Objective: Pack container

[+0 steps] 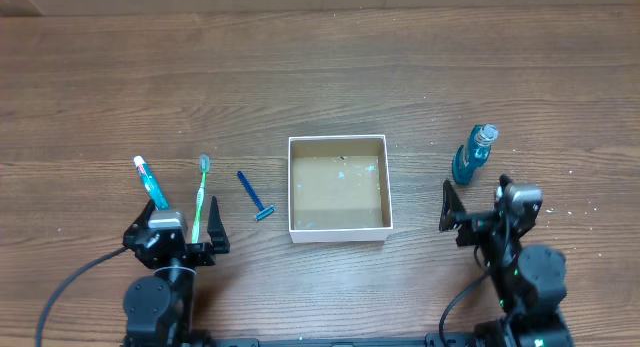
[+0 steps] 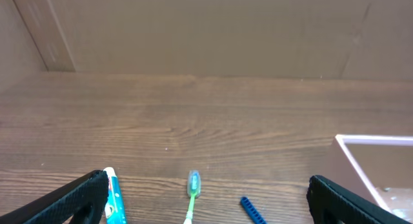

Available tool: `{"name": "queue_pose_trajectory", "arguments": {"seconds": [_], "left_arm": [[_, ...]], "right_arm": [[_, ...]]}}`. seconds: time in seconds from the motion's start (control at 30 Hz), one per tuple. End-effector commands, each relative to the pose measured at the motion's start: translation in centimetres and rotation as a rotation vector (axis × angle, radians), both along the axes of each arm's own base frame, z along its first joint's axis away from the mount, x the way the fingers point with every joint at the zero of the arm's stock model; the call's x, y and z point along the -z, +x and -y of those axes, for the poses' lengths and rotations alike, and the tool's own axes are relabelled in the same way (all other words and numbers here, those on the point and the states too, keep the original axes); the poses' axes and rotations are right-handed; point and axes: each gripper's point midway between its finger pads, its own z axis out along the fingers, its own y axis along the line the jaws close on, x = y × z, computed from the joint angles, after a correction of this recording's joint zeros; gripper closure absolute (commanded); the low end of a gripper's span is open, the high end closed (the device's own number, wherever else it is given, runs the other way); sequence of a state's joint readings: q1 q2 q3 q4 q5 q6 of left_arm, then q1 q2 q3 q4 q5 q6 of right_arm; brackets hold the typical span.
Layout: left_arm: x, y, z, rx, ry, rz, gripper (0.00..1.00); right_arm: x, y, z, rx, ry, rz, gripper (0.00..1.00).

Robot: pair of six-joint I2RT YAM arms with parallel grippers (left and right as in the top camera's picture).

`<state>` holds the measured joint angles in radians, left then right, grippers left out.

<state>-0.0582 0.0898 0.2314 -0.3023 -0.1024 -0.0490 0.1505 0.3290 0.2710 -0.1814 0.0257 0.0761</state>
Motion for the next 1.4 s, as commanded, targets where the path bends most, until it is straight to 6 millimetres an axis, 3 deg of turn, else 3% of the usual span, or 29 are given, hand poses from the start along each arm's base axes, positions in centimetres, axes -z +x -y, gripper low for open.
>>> {"name": "queue_pose_trajectory", "arguments": {"seconds": [0.0, 0.23, 0.37, 0.47, 0.53, 0.73, 0.83, 0.97, 1.13, 1.37], "left_arm": [[-3.8, 0.4, -0.3, -0.027, -0.074, -0.007, 0.0], [-7.1, 2.5, -0.1, -0.052, -0.109, -0.257, 0.0], [-8.0, 3.0, 0.2, -0.044, -0.104, -0.422, 0.0], [-7.7, 2.8, 1.2, 0.002, -0.119, -0.568, 0.0], [-7.3, 2.6, 1.6, 0.017, -0.126, -0.648, 0.0], [-6.6, 2.5, 1.8, 0.019, -0.129, -0.732, 0.0], [-6.6, 2.5, 1.8, 0.018, -0.128, -0.733, 0.0], [-6.6, 2.5, 1.8, 0.017, -0.128, -0.733, 0.0], [-6.6, 2.5, 1.7, 0.015, -0.126, -0.734, 0.0], [-6.6, 2.5, 1.6, 0.01, -0.124, -0.733, 0.0]], "right_arm": [[-4.9, 1.9, 0.5, 0.04, 0.004, 0.017, 0.0], [-10.3, 8.0, 0.0, 0.051, -0.033, -0.209, 0.0], [-10.7, 10.3, -0.4, 0.049, -0.063, -0.403, 0.0], [-10.2, 10.8, -0.6, 0.031, -0.068, -0.569, 0.0], [-10.1, 10.7, 0.3, 0.047, -0.059, -0.657, 0.0], [-11.6, 10.0, 1.1, 0.062, -0.051, -0.648, 0.0], [-8.8, 10.6, 2.1, 0.1, -0.053, -0.745, 0.0], [-2.7, 11.0, 4.3, 0.18, -0.006, -0.98, 0.0], [2.7, 10.7, 4.5, 0.178, -0.002, -1.166, 0.0], [7.8, 10.3, 4.3, 0.166, 0.003, -1.262, 0.0]]}}
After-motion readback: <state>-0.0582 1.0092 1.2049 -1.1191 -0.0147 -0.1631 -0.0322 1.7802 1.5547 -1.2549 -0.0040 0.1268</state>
